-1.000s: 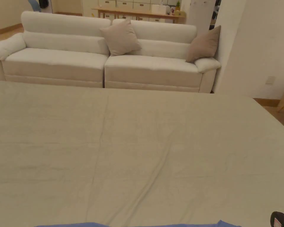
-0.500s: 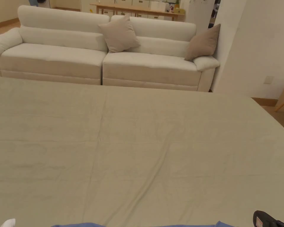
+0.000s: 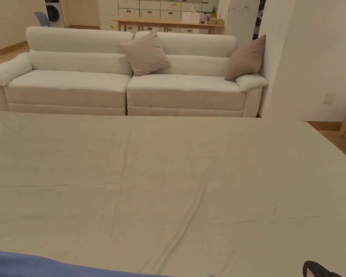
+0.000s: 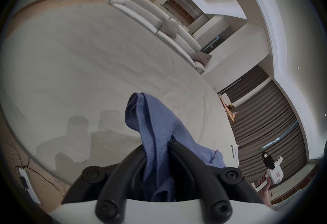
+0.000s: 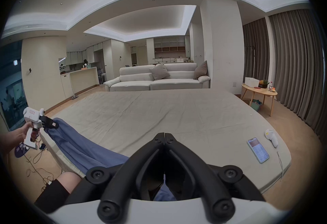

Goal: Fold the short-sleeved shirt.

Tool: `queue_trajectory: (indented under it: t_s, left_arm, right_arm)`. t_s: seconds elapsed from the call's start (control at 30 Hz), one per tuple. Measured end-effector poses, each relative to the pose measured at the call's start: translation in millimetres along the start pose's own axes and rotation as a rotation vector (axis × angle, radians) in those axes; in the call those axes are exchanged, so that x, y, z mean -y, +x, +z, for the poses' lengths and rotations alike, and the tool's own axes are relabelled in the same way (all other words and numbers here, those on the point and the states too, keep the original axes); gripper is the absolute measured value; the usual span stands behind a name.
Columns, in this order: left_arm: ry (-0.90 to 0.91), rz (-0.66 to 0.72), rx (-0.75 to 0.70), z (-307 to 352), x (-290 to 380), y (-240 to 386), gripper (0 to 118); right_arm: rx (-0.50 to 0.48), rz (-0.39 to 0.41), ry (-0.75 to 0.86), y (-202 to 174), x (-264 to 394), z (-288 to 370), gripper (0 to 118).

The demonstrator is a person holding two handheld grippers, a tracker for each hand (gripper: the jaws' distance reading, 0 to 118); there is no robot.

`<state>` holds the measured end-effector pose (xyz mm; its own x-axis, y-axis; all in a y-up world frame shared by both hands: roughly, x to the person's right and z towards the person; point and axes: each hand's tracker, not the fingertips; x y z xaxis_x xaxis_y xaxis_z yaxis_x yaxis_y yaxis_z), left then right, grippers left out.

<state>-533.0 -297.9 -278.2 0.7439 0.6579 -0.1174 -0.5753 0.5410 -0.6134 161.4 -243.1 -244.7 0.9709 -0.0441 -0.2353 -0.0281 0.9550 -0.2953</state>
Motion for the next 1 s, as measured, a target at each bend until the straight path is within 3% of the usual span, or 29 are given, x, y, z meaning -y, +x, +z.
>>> queue_trajectory:
  t_s: [0.1,0.3,0.53,0.77,0.87,0.93,0.97,1.0]
  left_arm:
    - [-0.048,-0.063,-0.036,-1.9,8.4,26.9,4]
    - [-0.108,-0.135,0.038,-33.5,35.8,89.0,4]
    - [-0.273,-0.288,0.077,-119.4,90.0,165.8,4]
    - [-0.463,-0.367,-0.042,-222.7,162.8,143.8,4]
    - [-0.534,-0.366,-0.117,-236.0,172.5,139.5,5]
    - [-0.506,-0.363,-0.083,-231.8,160.3,137.7,6]
    - [-0.504,-0.330,-0.058,-226.6,157.7,141.7,12]
    - [-0.500,-0.309,-0.027,-222.9,155.2,141.1,30]
  right_arm:
    - [-0.010,-0.030,0.004,3.6,4.2,1.9,0]
    - [-0.017,-0.041,0.017,11.6,4.5,11.8,0]
    - [0.002,-0.074,0.045,29.0,2.7,28.3,0]
    - [0.027,-0.100,0.036,38.4,11.4,40.9,0]
    - [0.036,-0.106,0.032,40.3,12.7,45.5,0]
    - [0.042,-0.109,0.031,40.7,12.5,46.4,0]
    - [0.043,-0.112,0.029,40.9,12.5,46.7,0]
    - [0.045,-0.114,0.029,40.8,12.6,46.8,0]
